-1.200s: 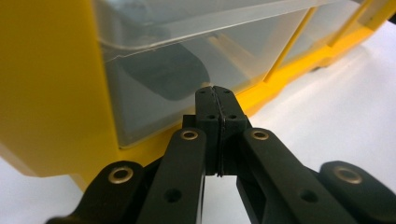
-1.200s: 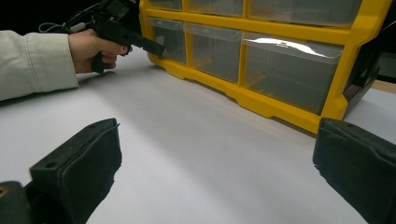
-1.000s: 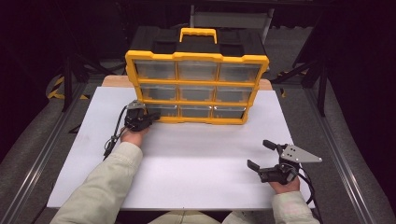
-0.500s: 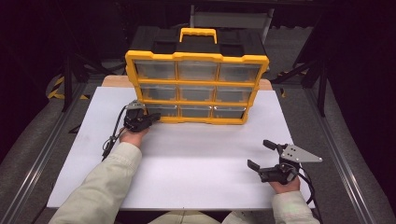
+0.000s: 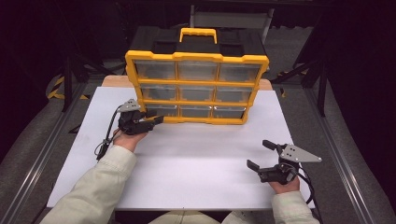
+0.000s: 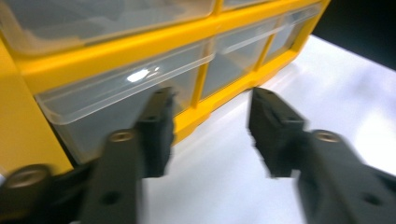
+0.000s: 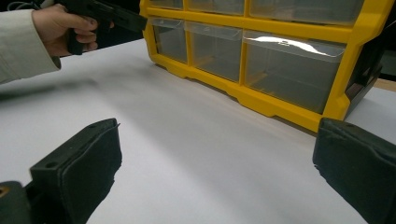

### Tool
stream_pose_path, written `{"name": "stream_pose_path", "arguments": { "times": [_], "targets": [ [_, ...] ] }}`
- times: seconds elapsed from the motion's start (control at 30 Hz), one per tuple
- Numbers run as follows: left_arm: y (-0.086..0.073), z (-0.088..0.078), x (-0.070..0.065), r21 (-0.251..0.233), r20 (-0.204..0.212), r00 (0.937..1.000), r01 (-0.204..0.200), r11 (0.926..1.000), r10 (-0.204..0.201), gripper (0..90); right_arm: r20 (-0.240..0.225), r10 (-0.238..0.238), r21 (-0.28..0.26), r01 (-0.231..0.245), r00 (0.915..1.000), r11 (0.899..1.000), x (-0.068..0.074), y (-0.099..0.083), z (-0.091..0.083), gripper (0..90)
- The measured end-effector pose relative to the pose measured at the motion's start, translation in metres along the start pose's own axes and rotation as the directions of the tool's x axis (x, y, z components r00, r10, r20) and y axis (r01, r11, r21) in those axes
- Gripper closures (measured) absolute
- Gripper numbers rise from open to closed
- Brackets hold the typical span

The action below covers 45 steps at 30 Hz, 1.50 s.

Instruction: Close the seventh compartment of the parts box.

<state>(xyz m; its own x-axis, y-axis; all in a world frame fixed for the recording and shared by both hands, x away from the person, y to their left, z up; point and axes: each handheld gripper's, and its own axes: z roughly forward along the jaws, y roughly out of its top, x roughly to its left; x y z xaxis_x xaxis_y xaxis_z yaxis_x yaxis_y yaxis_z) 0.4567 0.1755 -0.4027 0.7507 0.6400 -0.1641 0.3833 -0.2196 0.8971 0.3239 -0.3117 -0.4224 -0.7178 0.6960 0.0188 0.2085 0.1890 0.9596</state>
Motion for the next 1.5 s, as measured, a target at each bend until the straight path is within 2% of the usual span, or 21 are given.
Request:
{"name": "stream_pose_path", "arguments": {
  "times": [0.2,0.37,0.5,0.83,1.03,1.33,1.5],
  "targets": [
    [0.005,-0.018,-0.015,-0.029,0.005,0.9995,-0.032,0.9991,0.033,30.5,-0.002,-0.002,0.003,0.002,1.0000,1.000,0.000,0.000,0.001,1.8],
    [0.006,-0.032,-0.022,-0.056,0.026,0.9988,-0.039,0.9976,0.041,16.4,-0.001,-0.005,0.004,0.005,1.0000,1.000,0.001,0.000,0.000,1.8],
    [0.005,-0.047,-0.025,-0.104,0.026,0.9981,-0.052,0.9932,0.055,14.5,-0.002,-0.005,0.002,0.005,1.0000,1.000,0.001,0.000,0.000,1.8],
    [-0.005,-0.081,-0.026,-0.174,0.012,0.9969,-0.074,0.9820,0.077,5.4,-0.003,-0.009,0.002,0.009,1.0000,1.000,0.001,0.001,0.000,1.8],
    [-0.021,-0.097,-0.022,-0.213,0.005,0.9985,-0.052,0.9757,0.054,4.0,-0.009,-0.008,0.001,0.008,0.9999,1.000,0.000,0.001,0.000,1.7],
    [-0.051,-0.118,-0.014,-0.256,-0.041,0.9990,-0.029,0.9662,0.019,4.0,-0.015,-0.003,0.002,0.003,0.9999,1.000,-0.001,0.000,0.000,0.3],
    [-0.064,-0.127,-0.008,-0.249,-0.059,0.9974,-0.055,0.9668,0.042,3.5,-0.010,-0.006,0.002,0.006,0.9999,1.000,-0.003,-0.001,0.000,0.2]
  ]
}}
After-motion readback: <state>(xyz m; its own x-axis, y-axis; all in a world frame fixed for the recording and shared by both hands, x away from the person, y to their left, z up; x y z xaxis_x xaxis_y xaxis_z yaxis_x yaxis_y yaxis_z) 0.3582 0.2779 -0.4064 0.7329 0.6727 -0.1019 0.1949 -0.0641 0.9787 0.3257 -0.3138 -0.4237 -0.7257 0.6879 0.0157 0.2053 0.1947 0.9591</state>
